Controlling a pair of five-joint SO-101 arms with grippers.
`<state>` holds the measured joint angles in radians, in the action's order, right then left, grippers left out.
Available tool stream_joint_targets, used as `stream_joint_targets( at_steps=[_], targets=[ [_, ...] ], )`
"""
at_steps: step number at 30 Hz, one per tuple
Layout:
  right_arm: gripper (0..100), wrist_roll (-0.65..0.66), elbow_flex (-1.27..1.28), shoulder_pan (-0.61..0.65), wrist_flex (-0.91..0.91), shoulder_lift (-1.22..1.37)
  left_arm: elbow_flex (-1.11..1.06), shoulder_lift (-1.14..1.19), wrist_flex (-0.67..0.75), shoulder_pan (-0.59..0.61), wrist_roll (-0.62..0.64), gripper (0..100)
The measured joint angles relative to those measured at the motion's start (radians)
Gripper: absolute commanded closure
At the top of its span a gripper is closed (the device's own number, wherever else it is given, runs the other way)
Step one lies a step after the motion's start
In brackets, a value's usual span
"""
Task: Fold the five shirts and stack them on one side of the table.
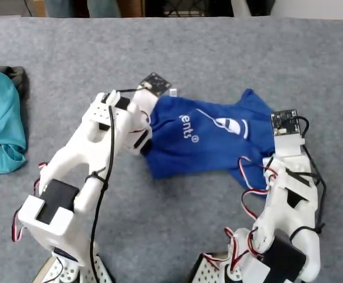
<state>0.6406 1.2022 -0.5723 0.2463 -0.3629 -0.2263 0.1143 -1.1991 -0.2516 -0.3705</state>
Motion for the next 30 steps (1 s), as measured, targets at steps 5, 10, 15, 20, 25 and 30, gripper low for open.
stream_joint_targets(
  at_steps=[5,10,15,20,25,30],
  targets=[
    [98.5,0.0,0.0,0.0,0.0,0.0,-0.1,-0.175,-0.063,-0.11,-0.189,77],
    [98.4,0.0,0.0,0.0,0.0,0.0,-0.348,-0.288,0.092,-0.187,-0.284,77],
    [98.4,0.0,0.0,0.0,0.0,0.0,-0.4,-0.27,0.206,-0.196,-0.292,77],
    [98.4,0.0,0.0,0.0,0.0,0.0,-0.396,-0.157,0.262,-0.196,-0.261,77],
    [98.4,0.0,0.0,0.0,0.0,0.0,-0.354,-0.071,0.265,-0.201,-0.249,78],
    [98.4,0.0,0.0,0.0,0.0,0.0,-0.339,-0.063,0.264,-0.201,-0.209,78]
  ],
)
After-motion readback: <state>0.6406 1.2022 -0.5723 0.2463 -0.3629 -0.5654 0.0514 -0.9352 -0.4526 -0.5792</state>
